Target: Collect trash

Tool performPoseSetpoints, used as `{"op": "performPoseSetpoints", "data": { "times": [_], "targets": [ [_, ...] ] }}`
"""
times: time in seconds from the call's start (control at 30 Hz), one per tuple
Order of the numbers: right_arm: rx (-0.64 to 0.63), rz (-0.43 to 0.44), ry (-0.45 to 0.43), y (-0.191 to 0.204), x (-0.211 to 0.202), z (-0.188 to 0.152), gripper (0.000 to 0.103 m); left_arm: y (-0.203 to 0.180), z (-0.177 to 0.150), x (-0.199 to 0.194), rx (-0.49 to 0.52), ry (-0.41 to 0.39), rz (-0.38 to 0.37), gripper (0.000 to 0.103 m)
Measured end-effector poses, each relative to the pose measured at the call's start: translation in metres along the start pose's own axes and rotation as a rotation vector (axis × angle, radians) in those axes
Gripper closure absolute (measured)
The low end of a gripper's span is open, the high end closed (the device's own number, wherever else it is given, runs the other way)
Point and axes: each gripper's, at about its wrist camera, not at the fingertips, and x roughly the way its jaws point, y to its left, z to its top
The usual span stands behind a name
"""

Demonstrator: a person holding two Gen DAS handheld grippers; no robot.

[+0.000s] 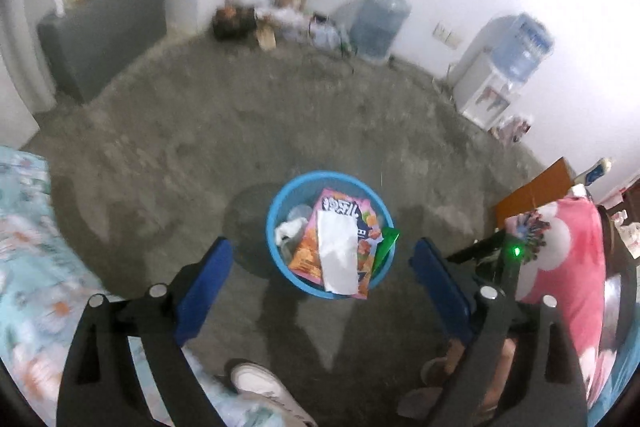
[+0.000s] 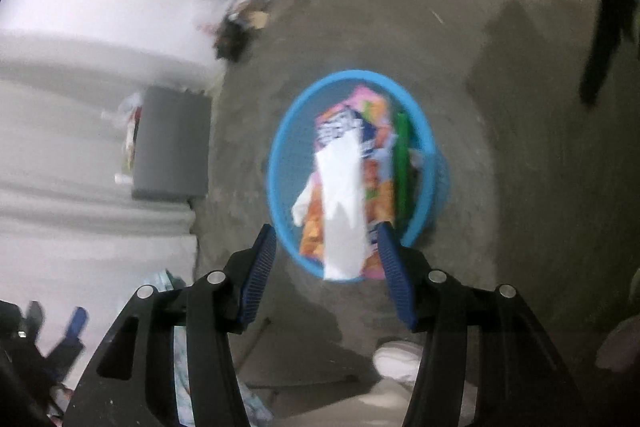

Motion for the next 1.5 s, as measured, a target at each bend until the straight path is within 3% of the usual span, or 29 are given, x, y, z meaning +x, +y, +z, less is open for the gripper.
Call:
{"op": "performPoseSetpoints", "data": {
  "times": [0.13, 0.3, 0.37, 0.43, 0.5, 0.6, 0.67, 0.8, 0.97, 1.13, 1.4, 1.5],
  "targets": [
    [-0.200, -0.013, -0.022, 0.058, -0.022, -0.023, 0.046, 0.019, -0.030, -0.068, 0.012, -0.080, 0.012, 0.008],
    [-0.529, 0.001, -0.074, 0.146, -0.057, -0.080, 0.030, 0.048, -0.078, -0.157, -0.074, -0.207, 0.012, 0.006],
    [-0.682, 0.027, -0.100, 0.179, -0.076, -0.111, 0.023, 0.062, -0.106, -0.199, -0.132, -0.312, 0.067, 0.006],
    [-0.791, 0.050, -0.123, 0.198, -0.089, -0.137, 0.018, 0.071, -0.129, -0.223, -0.182, -0.367, 0.116, 0.006],
    [-0.889, 0.060, -0.145, 0.215, -0.104, -0.165, 0.013, 0.079, -0.152, -0.245, -0.239, -0.408, 0.191, 0.006],
    [-1.004, 0.051, -0.165, 0.229, -0.117, -0.203, 0.008, 0.090, -0.180, -0.268, -0.327, -0.431, 0.360, 0.006],
    [-1.088, 0.042, -0.170, 0.237, -0.127, -0.233, 0.008, 0.096, -0.196, -0.278, -0.354, -0.442, 0.423, 0.006],
    [-1.200, 0.020, -0.182, 0.243, -0.138, -0.272, 0.008, 0.093, -0.229, -0.288, -0.381, -0.414, 0.606, 0.006],
    [-1.279, 0.011, -0.224, 0.252, -0.161, -0.314, 0.008, 0.076, -0.264, -0.294, -0.358, -0.423, 0.742, 0.006],
    [-1.255, 0.016, -0.233, 0.242, -0.170, -0.337, 0.008, 0.067, -0.285, -0.289, -0.386, -0.332, 0.721, 0.006],
    [-1.318, -0.139, -0.126, 0.220, -0.155, -0.361, 0.008, 0.055, -0.325, -0.261, -0.465, -0.176, 0.717, 0.006],
    [-1.320, -0.169, -0.122, 0.214, -0.154, -0.361, 0.008, 0.059, -0.329, -0.262, -0.490, -0.168, 0.740, 0.006]
  ]
}}
